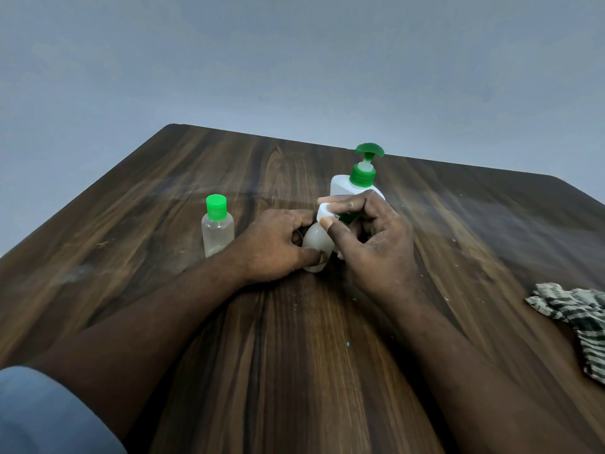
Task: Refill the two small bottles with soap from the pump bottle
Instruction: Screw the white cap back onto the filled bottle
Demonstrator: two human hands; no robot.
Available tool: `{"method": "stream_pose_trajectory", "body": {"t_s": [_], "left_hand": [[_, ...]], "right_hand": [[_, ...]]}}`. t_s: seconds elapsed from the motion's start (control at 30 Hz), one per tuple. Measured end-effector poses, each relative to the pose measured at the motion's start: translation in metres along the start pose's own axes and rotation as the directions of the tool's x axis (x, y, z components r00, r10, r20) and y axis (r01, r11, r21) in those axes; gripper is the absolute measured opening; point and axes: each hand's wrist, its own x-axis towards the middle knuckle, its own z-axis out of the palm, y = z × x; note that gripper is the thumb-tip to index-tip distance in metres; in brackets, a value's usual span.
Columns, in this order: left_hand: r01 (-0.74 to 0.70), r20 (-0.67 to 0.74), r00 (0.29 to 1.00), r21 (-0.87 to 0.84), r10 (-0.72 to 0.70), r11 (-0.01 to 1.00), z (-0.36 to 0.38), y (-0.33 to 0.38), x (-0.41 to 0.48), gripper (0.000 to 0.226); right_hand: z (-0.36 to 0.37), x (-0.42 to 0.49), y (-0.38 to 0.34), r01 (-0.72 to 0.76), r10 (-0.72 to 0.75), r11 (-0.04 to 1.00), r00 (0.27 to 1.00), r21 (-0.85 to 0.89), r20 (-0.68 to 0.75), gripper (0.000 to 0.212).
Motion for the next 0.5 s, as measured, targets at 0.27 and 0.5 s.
{"method": "stream_pose_trajectory", "body": {"t_s": [0.27, 0.5], "left_hand": [[-0.013, 0.002, 1.000, -0.009, 0.013, 1.000, -0.0001, -0.0004, 0.0008, 0.037], [-0.001, 0.000, 1.000, -0.005, 0.001, 1.000, -0.0005, -0.0011, -0.0002, 0.033]], "right_hand": [[0.0002, -0.0006, -0.0023, 0.032, -0.032, 0.999, 0.999, 0.036, 0.009, 0.009], [0.0012, 0.0000, -0.0034, -0.029, 0.030, 0.999, 0.999, 0.027, -0.019, 0.014]]}}
